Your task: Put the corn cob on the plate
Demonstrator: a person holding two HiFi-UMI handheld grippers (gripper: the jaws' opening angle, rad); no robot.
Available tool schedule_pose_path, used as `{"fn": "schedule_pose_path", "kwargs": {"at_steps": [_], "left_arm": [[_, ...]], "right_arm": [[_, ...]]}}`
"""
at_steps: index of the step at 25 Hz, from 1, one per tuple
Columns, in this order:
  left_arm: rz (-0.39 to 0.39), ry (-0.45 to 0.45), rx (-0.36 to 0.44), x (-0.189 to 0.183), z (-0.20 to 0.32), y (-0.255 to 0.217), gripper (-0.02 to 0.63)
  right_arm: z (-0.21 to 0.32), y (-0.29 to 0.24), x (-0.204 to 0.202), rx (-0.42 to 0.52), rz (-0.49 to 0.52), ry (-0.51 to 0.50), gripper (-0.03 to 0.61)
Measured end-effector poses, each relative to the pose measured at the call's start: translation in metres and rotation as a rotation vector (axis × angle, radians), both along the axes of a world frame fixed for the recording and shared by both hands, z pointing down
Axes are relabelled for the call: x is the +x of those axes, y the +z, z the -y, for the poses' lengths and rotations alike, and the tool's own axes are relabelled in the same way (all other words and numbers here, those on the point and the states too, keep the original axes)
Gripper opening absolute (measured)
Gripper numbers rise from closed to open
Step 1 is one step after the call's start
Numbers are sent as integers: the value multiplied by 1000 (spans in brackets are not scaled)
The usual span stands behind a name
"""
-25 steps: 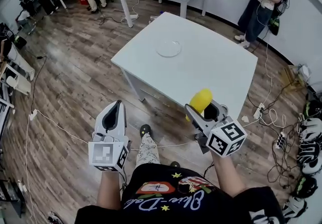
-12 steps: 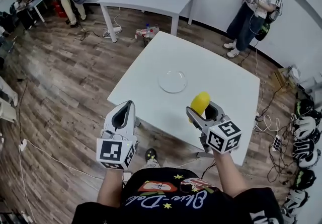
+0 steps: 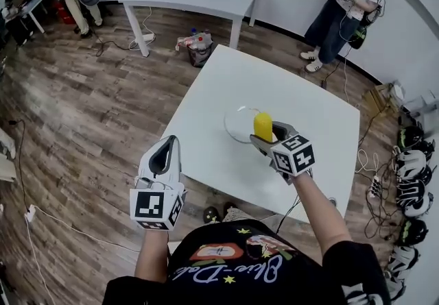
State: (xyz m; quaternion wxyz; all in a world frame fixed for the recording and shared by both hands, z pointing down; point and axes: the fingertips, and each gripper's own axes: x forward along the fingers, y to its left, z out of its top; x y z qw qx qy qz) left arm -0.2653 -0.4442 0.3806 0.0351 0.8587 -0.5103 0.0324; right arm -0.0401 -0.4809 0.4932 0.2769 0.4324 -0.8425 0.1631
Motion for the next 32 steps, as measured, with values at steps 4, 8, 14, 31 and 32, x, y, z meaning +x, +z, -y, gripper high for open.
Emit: {"fn": "schedule_pose_path", "kwargs": {"at_steps": [4,8,14,31,32], "left_arm": [[-28,-34,-6,-14,15,1,-2],[-71,-69,-8,-26,26,0,-3],[-76,-121,-39,-40,31,9,-2],[-53,-198,-55,-52,32,9,-2],[-52,-195,-55,-50,32,8,-2]], "right_arm": [[32,25,-2,-120,-71,-46,263],[57,43,-5,-181,-148,-86,263],[78,83,-7,-374,-182,-121,263],[98,127,-16,-453,-253,-173,261],[98,126,-16,-446,-249,-175,261]]}}
